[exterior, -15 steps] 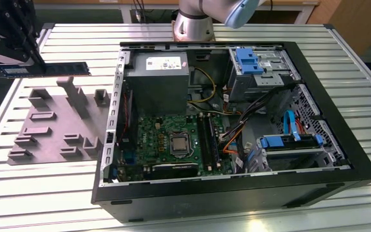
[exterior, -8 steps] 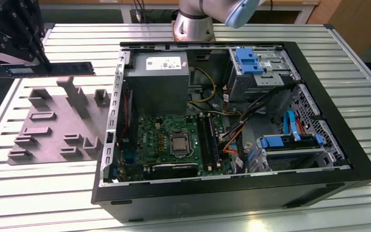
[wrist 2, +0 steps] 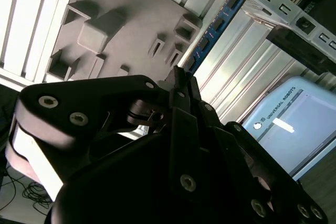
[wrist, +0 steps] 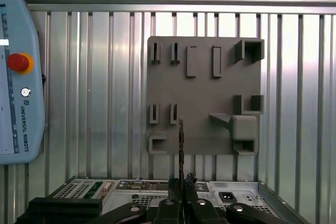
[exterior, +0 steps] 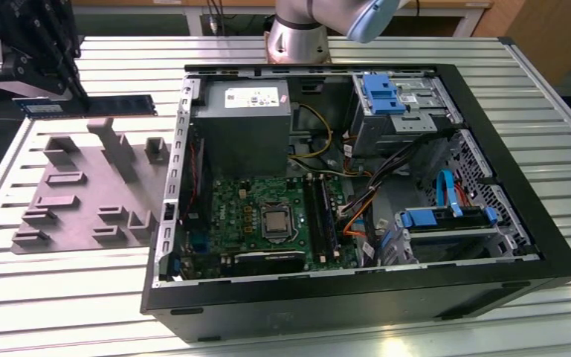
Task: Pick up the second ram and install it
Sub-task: 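Pick up the second ram and move it above second insertion slot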
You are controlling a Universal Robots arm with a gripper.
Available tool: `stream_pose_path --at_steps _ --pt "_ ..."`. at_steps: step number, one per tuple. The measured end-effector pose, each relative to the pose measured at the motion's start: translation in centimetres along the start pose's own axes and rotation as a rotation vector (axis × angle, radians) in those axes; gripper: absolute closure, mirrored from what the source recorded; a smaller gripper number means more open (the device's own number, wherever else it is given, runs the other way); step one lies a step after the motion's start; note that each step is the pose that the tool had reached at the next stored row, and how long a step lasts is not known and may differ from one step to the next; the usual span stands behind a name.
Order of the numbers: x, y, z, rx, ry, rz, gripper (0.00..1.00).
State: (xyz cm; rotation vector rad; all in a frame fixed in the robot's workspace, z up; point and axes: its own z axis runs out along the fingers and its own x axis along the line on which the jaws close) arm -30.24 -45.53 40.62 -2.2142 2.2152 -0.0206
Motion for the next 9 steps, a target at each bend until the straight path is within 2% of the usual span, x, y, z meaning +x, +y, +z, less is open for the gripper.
stream_pose_path --at_steps 9 --pt "0.0 -1.11 0.02 0.0 0.0 0.0 0.86"
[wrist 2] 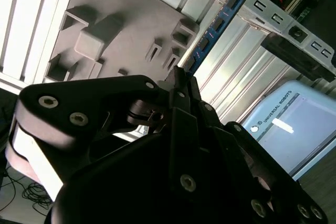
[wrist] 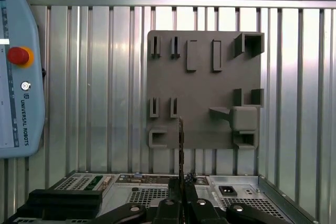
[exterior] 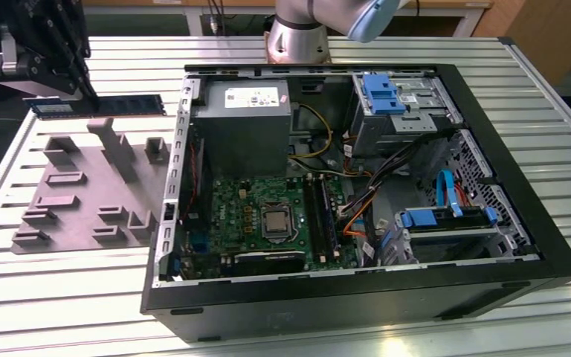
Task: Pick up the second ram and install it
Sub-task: 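Pick up the second ram and move it above second insertion slot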
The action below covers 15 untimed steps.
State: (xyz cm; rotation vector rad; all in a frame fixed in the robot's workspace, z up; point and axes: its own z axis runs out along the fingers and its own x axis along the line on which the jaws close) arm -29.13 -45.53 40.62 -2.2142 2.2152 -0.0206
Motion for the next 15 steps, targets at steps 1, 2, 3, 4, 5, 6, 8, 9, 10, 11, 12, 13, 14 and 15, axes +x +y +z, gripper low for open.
stream_pose_path --at_steps 1,2,3,4,5,6,8,9,10,11,12,13,14,15 --pt "0.0 -0.11 0.0 0.0 0.0 0.0 0.86" --pt "0.0 -0.24 0.01 0.0 0.0 0.0 0.86" --pt "0.0 -0.35 0.01 0.0001 0.0 0.0 0.86" --pt "0.0 -0.46 0.01 0.0 -0.0001 0.0 0.86" --pt "0.0 -0.57 0.01 0.0001 0.0 0.0 0.86" --pt "0.0 -0.68 0.02 0.0001 -0.0001 0.0 0.86" --pt "0.0 -0.91 0.02 0.0 0.0 0.0 0.86" --pt "0.0 -1.01 0.02 0.0001 -0.0001 0.0 0.86" --pt "0.0 -1.12 0.02 0.0001 -0.0001 0.0 0.86" --pt "0.0 -1.23 0.02 0.0 -0.0001 0.0 0.86" --pt "0.0 -1.33 0.02 0.0 -0.0001 0.0 0.86" --pt "0.0 -1.43 0.03 0.0 0.0 0.0 0.86" --pt "0.0 -1.53 0.03 0.0 0.0 0.0 0.86" --pt "0.0 -1.63 0.03 0.0001 0.0 0.0 0.86"
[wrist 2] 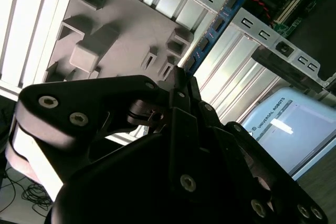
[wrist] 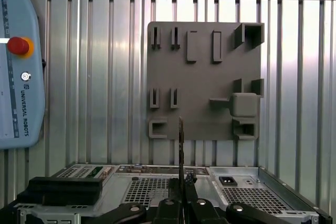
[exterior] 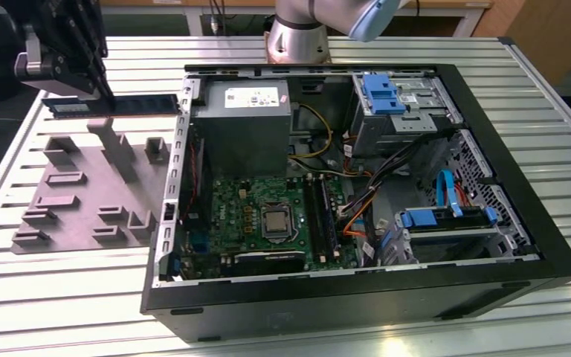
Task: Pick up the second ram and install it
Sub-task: 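Pick up the second ram and move it above second insertion slot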
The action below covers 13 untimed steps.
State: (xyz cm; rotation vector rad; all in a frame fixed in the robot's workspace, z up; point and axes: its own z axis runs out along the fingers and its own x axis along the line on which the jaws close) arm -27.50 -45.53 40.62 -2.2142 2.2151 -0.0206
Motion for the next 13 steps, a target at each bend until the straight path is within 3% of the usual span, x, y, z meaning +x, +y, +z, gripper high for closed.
stream_pose_path --at_steps 13 --pt "0.0 -1.39 0.02 0.0 0.0 0.0 0.86"
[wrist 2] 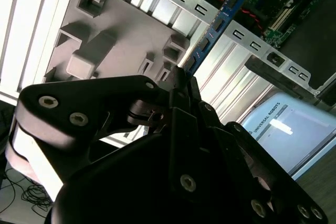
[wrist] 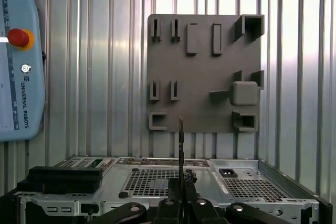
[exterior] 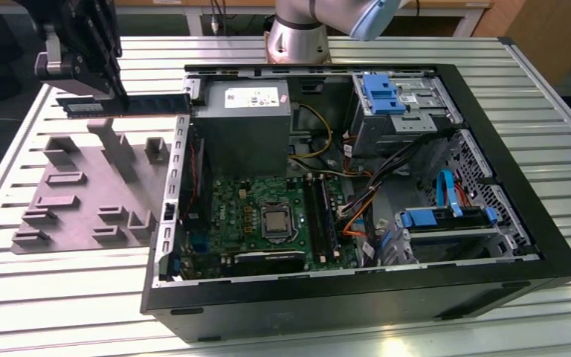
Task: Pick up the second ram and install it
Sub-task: 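Pick up the second ram and move it above second insertion slot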
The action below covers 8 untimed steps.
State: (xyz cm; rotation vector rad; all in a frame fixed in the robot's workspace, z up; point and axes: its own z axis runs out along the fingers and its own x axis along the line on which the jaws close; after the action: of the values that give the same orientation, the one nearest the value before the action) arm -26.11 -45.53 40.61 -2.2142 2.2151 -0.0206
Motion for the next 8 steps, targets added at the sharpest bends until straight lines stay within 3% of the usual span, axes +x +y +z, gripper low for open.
stream_pose_path --at_steps 8 --pt "0.0 -0.84 0.01 0.0 0.0 0.0 0.86"
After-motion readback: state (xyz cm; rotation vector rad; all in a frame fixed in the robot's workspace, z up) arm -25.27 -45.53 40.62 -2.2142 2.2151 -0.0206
